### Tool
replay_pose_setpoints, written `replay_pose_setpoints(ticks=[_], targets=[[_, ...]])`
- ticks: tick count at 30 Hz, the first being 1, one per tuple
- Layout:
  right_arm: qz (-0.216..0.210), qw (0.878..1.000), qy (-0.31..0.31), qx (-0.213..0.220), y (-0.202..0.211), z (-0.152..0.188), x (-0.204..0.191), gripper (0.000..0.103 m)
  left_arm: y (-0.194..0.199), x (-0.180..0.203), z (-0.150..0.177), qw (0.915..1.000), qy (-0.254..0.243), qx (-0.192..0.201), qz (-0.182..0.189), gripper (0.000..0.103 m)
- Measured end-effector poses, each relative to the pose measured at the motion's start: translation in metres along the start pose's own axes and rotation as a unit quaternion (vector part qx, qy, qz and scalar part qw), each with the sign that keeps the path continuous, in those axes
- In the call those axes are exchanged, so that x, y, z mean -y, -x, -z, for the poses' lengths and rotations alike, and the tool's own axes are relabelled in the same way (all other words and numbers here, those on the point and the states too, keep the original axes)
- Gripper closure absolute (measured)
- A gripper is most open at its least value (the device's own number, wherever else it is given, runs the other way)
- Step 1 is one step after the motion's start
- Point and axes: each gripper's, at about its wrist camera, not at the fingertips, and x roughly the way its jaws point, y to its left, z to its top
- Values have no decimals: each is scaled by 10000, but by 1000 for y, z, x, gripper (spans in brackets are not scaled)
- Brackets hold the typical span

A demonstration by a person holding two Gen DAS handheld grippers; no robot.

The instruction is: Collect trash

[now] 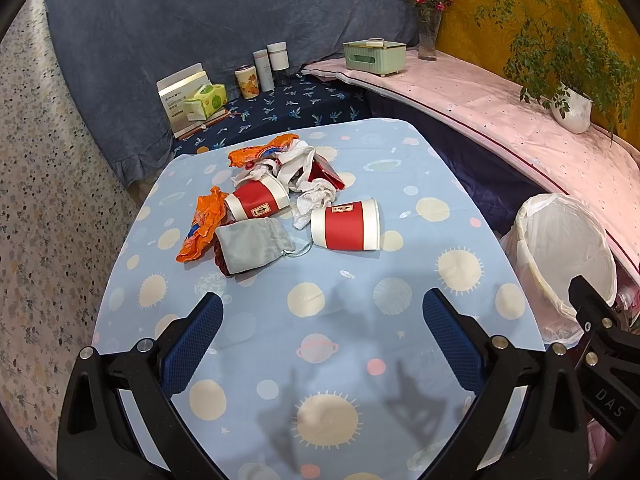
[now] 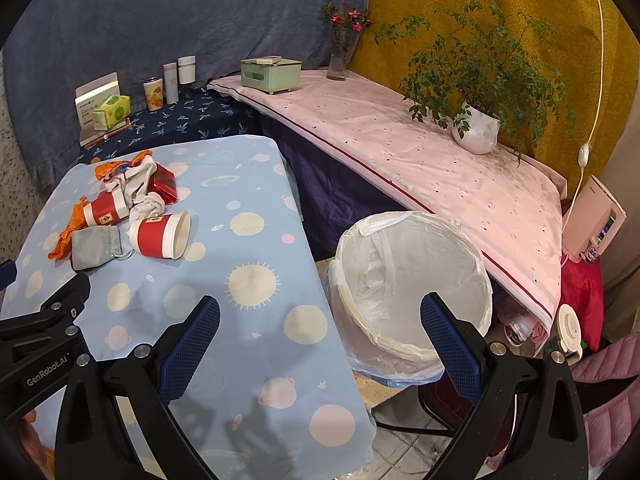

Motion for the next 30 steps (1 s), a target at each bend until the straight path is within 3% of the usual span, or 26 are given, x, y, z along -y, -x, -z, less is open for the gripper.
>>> replay_pose_setpoints(ticks=[30], targets=[[38,10000,-11,3,1,-2,-3,7,-4,-3,-3,9999,52,58,65,8]])
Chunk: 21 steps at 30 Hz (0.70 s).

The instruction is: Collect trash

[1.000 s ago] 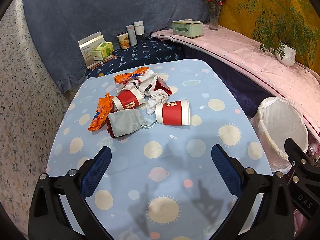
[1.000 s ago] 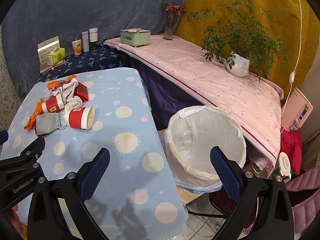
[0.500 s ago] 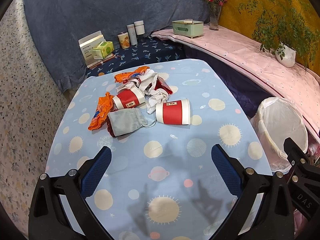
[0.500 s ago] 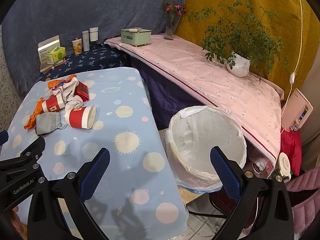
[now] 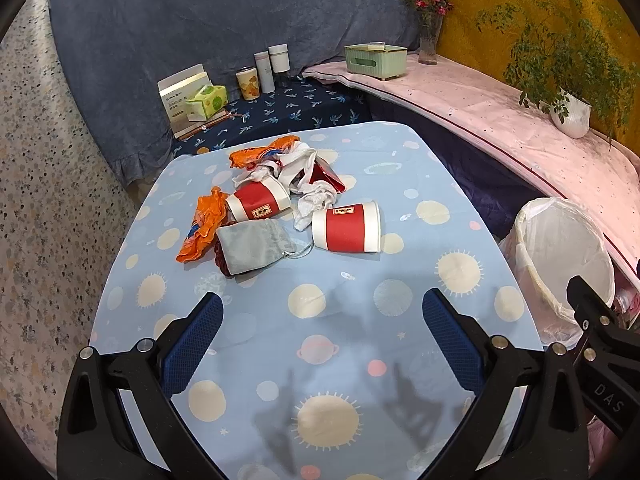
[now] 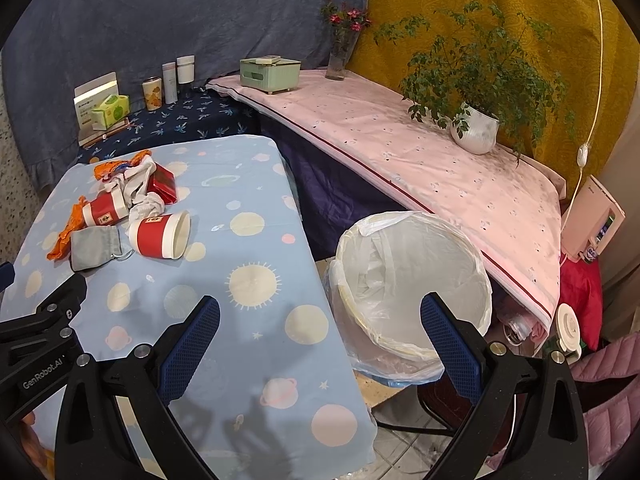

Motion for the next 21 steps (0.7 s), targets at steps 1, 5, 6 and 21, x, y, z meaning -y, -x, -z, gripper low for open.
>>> replay_pose_setpoints(ticks=[1,5,6,21], targets=[[-2,10000,-2,-1,0,0,0,7,-1,1,-1,10000,0,7,7,8],[1,10000,-2,3,0,0,0,7,1,-5,2,10000,3,58,49,8],[2,10000,-11,9,0,0,0,7,1,-6,3,10000,0,71,56,8],[200,9991,-307,218,1,0,-10,7,-15,-41,6,9989,114,189,419,7]])
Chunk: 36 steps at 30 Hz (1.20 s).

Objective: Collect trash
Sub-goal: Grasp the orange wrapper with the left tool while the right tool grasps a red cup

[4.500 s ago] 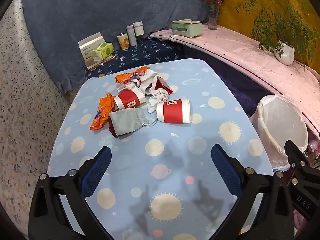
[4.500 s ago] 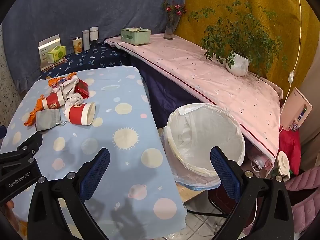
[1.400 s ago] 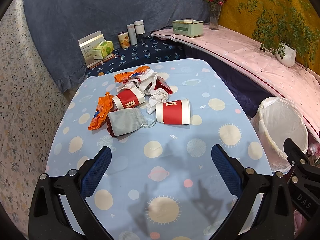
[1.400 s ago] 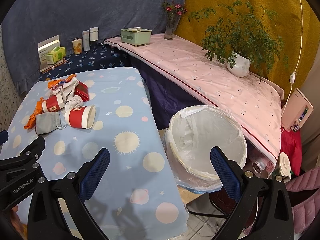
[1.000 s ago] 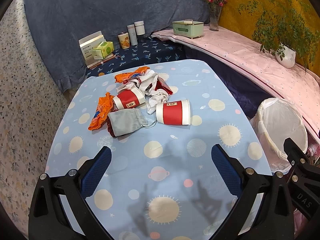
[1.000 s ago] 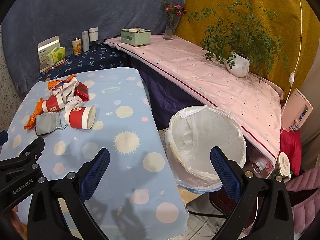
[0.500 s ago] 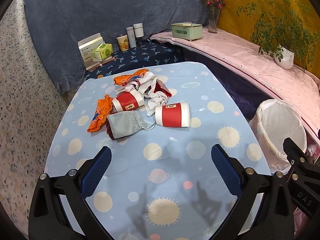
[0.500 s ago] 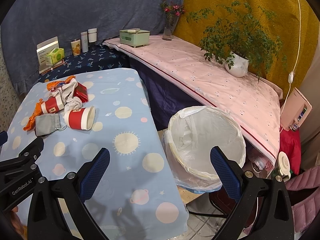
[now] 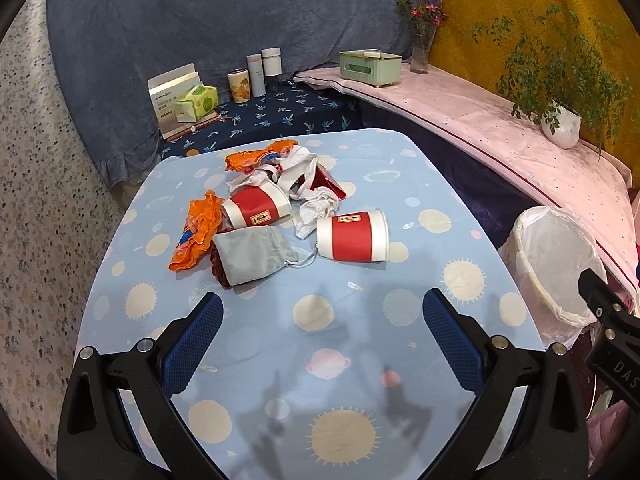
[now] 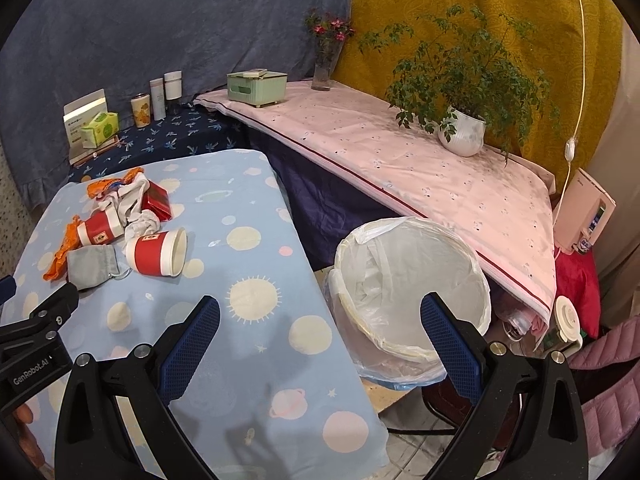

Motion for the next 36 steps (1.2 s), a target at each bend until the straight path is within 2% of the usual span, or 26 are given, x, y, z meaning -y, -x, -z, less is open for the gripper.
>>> replay_pose_setpoints(ticks=[6,11,20,28,31,36], targets=[[-76,9999,2,66,-3,-3,-15,7,-15,-36,-1,9996,244,-4,134,8],[-288,9995,63,113,-13,-8,-37,7,-36,-75,-4,9986,522,31,2,8],[-695,9969,305,223,-36,-18,-92,7,-94,-144,-14,9962,789,-293,-217,7],[-1030,9932,533,24,-82,-23,-135,7,-148,-183,-21,9935,1014,-510,19,8],[-1209,9909,573,-163,-105,-24,-147,11,-162,-192,-24,9930,1034,-534,204,15],[-1467,9862,606,-465,-141,-24,-164,23,-182,-205,-25,9909,1059,-665,489,37]])
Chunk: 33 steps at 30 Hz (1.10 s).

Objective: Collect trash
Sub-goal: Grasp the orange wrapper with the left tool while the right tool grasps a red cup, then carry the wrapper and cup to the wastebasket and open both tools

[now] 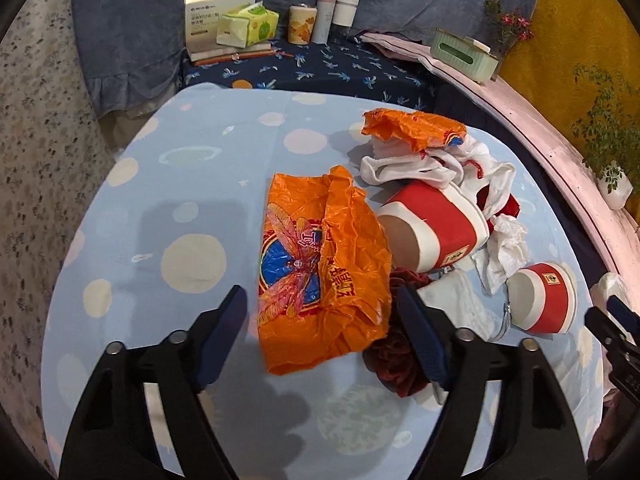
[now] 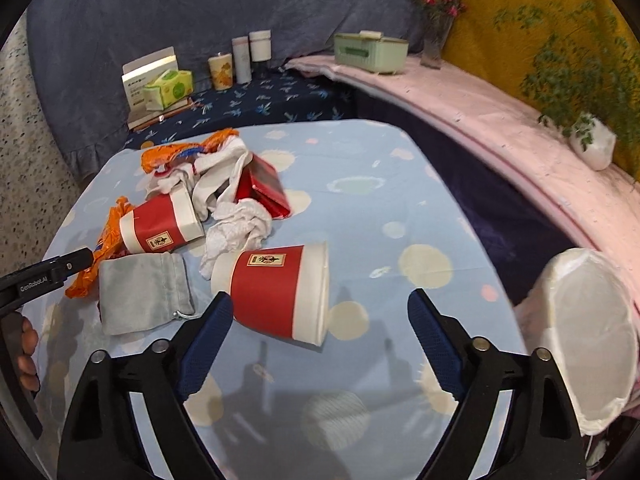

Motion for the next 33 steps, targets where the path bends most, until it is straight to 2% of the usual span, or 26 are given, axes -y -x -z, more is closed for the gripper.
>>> replay_pose_setpoints(ticks=[1,3,5,8,10,11,20,27,33], targets=[[16,10000,47,-32,-6,-1,-2,25,-3,-2,0,10000,5,-56,61,44],[-49,9998,141,-125,-17,-1,-7,33,-8,-5,0,9997,30,-136,182,54],[-189,9994,176,-234,-25,-1,-11,39,-11,-6,1,9992,33,-219,340,71],[-315,9987,244,-323,-32,1,-16,48,-12,-3,4,9986,-8,-276,443,81],[-364,9985,260,-308,-33,2,-17,50,-10,0,6,9986,-62,-246,454,85],[-404,9984,263,-312,-32,3,-18,56,-8,0,7,9986,-74,-228,462,87],[-934,9946,221,-384,-16,9,-19,99,20,11,7,9988,-62,21,480,90],[-1137,9930,248,-215,7,13,-25,100,55,34,6,9977,-165,277,597,91],[-1025,9947,93,67,39,6,-14,100,83,67,6,9952,-359,416,813,91]])
